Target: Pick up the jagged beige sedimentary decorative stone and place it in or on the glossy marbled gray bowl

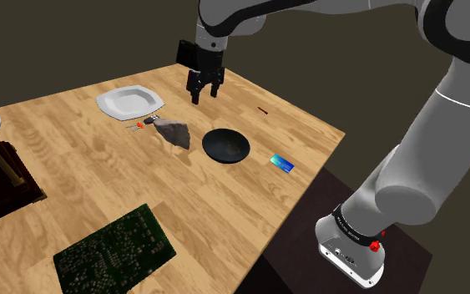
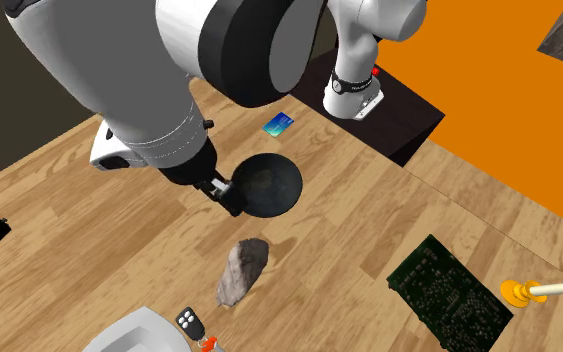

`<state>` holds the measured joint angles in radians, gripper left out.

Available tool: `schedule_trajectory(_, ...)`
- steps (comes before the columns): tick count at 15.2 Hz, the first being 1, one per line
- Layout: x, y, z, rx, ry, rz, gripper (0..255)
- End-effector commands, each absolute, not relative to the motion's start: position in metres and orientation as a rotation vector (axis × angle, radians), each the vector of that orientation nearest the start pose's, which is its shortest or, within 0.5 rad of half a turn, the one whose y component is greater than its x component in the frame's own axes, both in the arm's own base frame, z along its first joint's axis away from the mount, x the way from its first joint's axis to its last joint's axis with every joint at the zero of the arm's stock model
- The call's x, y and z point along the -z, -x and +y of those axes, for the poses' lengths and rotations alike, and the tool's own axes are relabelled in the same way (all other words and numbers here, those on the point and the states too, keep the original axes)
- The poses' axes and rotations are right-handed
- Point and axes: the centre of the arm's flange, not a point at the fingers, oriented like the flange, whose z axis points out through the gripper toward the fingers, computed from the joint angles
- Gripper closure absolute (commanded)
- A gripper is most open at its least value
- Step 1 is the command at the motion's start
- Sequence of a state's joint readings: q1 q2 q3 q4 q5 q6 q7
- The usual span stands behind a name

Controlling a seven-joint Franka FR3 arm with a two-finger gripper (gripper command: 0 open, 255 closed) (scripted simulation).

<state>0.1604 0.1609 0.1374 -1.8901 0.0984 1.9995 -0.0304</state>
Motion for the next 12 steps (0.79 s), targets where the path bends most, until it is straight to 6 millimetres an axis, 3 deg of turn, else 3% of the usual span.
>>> schedule_trajectory(1, -0.405, -0.585, 0.191, -0.09, 3.006, -0.456, 0)
schedule_trajectory(11, -0.355, -0.674, 0.273, -0.057, 2.996, -0.587, 0)
schedule_trajectory(12, -0.354, -0.676, 0.275, -0.057, 2.996, -0.59, 0)
